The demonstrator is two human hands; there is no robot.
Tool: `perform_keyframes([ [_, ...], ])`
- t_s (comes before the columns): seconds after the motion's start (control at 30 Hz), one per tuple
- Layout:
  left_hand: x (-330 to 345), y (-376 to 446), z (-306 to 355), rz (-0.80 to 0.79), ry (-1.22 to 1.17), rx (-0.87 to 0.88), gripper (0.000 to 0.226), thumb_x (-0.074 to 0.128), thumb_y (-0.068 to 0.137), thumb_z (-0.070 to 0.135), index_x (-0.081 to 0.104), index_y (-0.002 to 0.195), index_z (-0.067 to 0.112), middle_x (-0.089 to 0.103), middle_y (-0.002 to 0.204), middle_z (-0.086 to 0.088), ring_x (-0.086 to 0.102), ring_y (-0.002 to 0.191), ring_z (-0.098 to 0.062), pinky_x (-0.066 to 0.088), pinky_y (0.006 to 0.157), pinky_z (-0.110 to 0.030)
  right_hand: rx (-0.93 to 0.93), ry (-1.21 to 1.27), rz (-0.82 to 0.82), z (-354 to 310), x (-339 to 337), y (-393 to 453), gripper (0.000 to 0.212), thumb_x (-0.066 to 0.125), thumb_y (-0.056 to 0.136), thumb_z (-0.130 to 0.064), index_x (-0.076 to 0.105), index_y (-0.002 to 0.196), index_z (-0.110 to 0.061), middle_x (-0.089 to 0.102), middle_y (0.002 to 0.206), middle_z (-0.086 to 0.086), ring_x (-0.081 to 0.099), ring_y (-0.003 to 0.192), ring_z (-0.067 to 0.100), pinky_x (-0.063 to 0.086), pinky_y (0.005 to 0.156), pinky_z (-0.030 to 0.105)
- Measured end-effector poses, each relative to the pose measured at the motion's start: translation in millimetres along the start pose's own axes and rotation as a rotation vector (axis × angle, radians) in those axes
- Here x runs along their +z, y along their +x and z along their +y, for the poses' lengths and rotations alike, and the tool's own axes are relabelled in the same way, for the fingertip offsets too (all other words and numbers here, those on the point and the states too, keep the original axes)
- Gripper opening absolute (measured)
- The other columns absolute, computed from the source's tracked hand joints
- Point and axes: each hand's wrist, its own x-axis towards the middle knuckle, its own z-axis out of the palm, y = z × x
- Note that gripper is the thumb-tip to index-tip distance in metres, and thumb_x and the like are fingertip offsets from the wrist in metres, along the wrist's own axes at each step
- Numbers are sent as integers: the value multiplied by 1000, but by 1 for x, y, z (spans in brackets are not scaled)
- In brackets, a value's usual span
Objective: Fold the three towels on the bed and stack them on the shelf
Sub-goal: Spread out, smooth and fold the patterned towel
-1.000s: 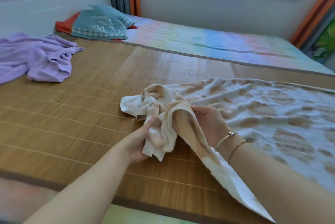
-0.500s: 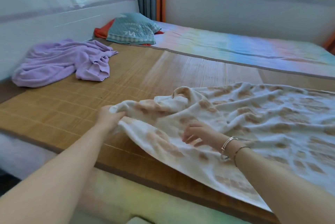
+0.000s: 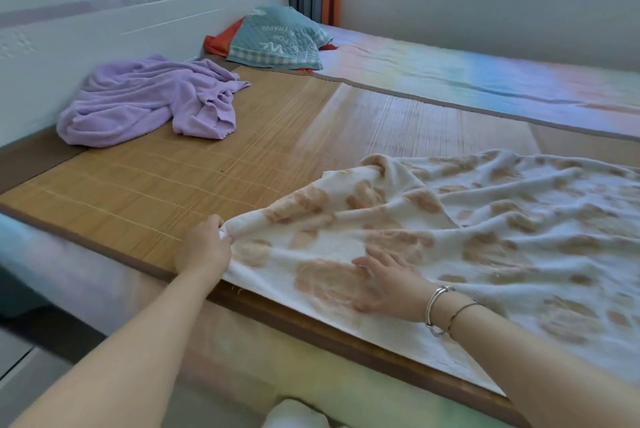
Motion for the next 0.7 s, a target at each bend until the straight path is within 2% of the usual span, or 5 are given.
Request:
perform_keyframes([
  [0.07,0,-3,7,-11,151,52,38,53,92,16,46,128,18,48,129,-6,45,113,-29,43,88,-40,0,20,22,-1,-1,1,72,61,81,-53,27,142,-36,12,157,-6,8,145,22,13,118,44],
  [0.17,-7,-5,25,17,163,110,55,48,89,7,33,141,17,36,141,-5,36,123,-29,36,98,-38,-9,68,77,1,-13,0,62,56,86,-48,32,141,-33,25,153,-5,19,142,20,20,116,43],
  [0.37,-10,2,77,-87,-73,211,32,54,90,20,54,122,16,45,133,-4,41,120,-27,38,93,-36,16,162,335,21,-58,9,36,52,91,-32,49,126,-23,49,131,1,45,119,20,38,99,32],
  [0.5,11,22,109,-105,-209,253,23,55,91,23,58,113,18,49,127,-2,47,115,-27,44,90,-37,88,251,541,54,-82,46,24,49,92,-23,55,115,-20,51,119,0,47,101,15,42,86,30],
  [0.7,55,92,159,-126,-293,228,18,49,95,17,59,109,17,54,122,-2,52,104,-19,39,78,-28,109,282,643,104,-103,139,28,47,91,-10,56,117,-16,54,122,4,45,117,23,36,93,30],
])
